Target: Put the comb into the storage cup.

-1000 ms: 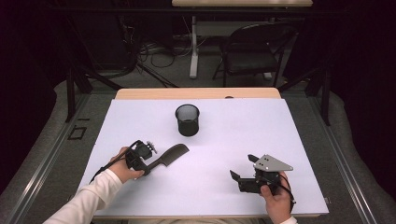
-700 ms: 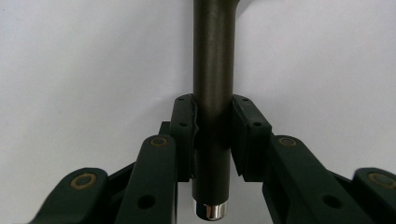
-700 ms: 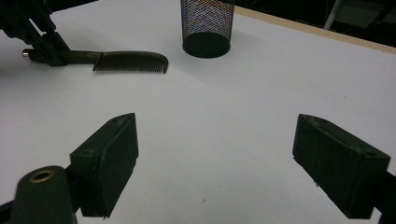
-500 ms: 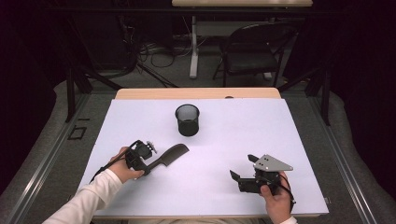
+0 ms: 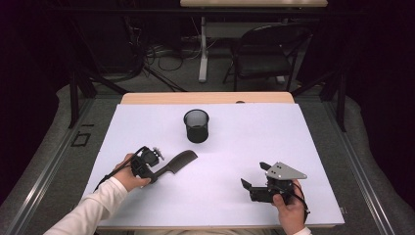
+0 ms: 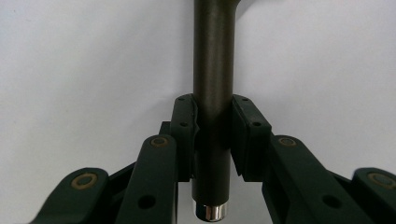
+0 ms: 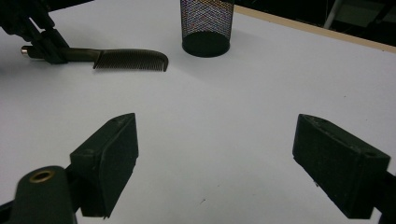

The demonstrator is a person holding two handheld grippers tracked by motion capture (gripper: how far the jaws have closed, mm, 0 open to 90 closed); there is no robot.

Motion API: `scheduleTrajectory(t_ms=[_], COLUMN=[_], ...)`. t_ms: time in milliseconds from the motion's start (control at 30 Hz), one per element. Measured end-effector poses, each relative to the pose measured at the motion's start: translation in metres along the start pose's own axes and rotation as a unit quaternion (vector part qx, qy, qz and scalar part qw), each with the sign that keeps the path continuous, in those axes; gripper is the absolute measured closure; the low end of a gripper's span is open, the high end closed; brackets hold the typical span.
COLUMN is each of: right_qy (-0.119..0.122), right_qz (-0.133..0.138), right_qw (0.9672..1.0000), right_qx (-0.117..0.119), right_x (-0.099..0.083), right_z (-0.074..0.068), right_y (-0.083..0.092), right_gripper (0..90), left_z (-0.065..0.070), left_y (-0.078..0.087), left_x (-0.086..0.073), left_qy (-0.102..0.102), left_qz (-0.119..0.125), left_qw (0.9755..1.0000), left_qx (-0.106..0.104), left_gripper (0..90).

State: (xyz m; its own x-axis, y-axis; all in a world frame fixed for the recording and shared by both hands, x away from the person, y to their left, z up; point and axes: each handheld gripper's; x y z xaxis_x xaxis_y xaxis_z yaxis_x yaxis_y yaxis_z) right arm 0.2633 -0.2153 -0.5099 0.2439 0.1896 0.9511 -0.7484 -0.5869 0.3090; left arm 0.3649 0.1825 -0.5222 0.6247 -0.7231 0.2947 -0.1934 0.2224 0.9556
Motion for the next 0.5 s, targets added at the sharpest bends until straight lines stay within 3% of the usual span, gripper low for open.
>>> scheduleTrajectory(t_ms=[500], right_qy=[0.0], right_qz=[0.001], right_qw=[1.0], right_qx=[-0.001], right_x=[0.0], right_z=[0.0], right_y=[-0.001], right_gripper=[14.1], left_z=[-0.001], left_y=[0.012], left_x=[-0.003], left_qy=[0.007], left_qz=[0.026], left_qw=[0.9996], left_qx=[-0.002], left_gripper=[72.6])
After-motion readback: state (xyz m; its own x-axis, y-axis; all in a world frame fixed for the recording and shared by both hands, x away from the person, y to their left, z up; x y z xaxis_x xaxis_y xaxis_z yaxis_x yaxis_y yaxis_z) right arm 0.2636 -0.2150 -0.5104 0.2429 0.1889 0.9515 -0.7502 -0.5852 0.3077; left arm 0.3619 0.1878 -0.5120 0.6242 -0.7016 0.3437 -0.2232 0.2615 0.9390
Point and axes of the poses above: each handheld gripper's, and its own axes: y roughly backward along the jaws, x roughly out of its top, z roughly to its right, and after that the axes turned 9 degrees about z, right-handed
